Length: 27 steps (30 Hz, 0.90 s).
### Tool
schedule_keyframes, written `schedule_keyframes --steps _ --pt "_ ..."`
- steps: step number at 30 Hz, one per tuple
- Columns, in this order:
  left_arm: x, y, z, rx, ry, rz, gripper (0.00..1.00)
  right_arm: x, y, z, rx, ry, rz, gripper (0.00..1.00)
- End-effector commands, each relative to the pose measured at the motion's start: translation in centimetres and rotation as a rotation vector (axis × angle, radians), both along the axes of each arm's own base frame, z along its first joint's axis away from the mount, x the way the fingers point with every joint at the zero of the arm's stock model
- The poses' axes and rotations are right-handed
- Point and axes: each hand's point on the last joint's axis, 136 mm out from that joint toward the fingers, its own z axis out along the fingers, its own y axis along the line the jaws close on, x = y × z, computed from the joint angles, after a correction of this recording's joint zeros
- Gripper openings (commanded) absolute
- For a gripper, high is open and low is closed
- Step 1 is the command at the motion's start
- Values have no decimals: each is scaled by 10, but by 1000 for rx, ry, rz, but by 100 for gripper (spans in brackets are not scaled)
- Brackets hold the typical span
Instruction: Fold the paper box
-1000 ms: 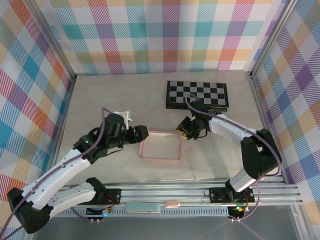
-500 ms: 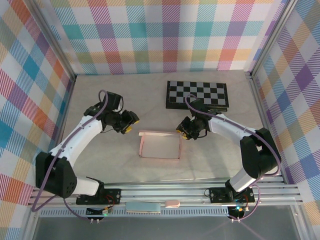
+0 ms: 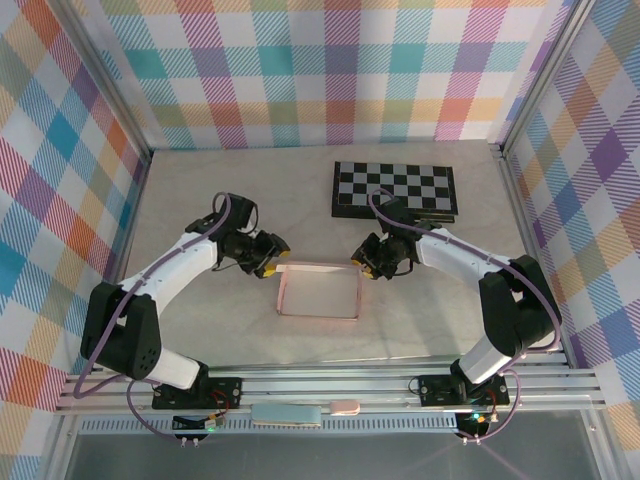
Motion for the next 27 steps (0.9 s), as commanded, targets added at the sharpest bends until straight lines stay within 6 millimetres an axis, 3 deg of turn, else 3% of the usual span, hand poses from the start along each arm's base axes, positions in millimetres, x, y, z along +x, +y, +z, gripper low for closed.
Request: schedule_keyframes --steps 1,9,21,27 --pt "-2 -10 -2 -36 8 -7 44 0 7 -1 15 7 10 30" --pt "-8 -15 -11 -29 19 -31 29 1 12 -2 23 8 20 27" --pt "-23 -12 -22 28 28 -88 26 0 14 -11 11 20 28 21" --pt "-41 2 -34 127 43 -157 26 -1 10 -17 -29 16 57 17"
